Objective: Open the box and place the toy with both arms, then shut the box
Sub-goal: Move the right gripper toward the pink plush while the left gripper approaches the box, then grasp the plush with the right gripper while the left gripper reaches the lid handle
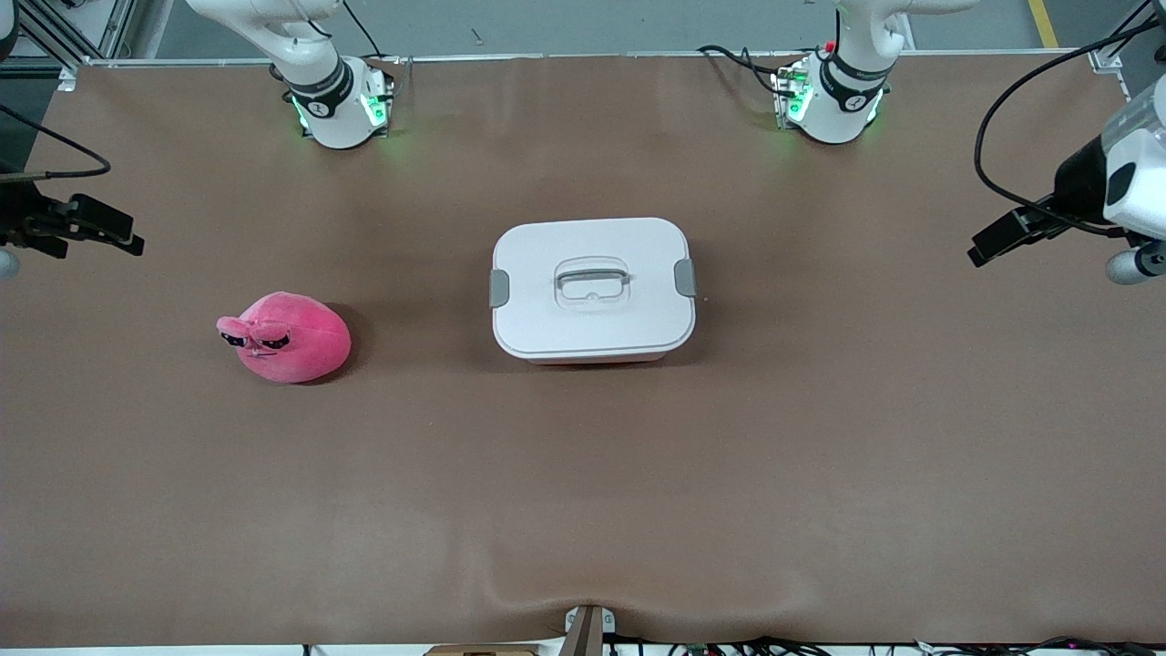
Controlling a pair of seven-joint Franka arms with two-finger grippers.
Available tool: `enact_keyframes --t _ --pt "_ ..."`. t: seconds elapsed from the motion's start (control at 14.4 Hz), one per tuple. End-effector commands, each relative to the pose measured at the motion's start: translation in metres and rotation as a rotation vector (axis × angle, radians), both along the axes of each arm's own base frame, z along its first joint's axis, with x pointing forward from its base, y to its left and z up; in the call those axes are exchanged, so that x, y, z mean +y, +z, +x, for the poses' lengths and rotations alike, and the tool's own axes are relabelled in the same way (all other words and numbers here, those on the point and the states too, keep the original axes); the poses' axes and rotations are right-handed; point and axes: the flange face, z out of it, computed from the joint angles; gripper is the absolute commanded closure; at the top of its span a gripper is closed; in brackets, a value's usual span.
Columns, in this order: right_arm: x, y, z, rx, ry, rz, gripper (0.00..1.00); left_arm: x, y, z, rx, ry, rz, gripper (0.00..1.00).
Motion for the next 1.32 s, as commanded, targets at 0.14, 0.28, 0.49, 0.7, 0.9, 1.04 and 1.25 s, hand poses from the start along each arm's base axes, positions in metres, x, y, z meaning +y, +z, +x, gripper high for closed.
enact_keyframes --t 0.14,0.28,0.49,0.7,0.9,1.04,1.25 --pt "0.012 -0.016 0.004 -0.020 0.033 -0.004 0.00 -0.043 -0.002 0.000 0.015 0.120 -0.009 0.00" --pt "0.019 -0.021 0.006 -0.031 0.046 -0.004 0.00 -0.057 -0.009 0.001 0.030 0.149 -0.006 0.00" --pt "0.027 -0.045 0.009 -0.038 0.061 -0.005 0.00 -0.086 -0.014 -0.001 0.034 0.204 0.000 0.00" --pt "0.033 -0.063 0.011 -0.049 0.070 -0.007 0.00 -0.111 -0.025 0.002 0.050 0.249 0.000 0.00" --pt "0.037 -0.088 0.013 -0.072 0.129 -0.006 0.00 -0.132 -0.035 0.005 0.060 0.279 0.001 0.00" --pt "0.037 -0.110 0.014 -0.101 0.164 -0.008 0.00 -0.144 -0.040 0.007 0.052 0.312 -0.009 0.00" --pt "0.050 -0.136 0.016 -0.093 0.192 -0.015 0.00 -0.167 -0.044 0.003 0.045 0.385 -0.018 0.00"
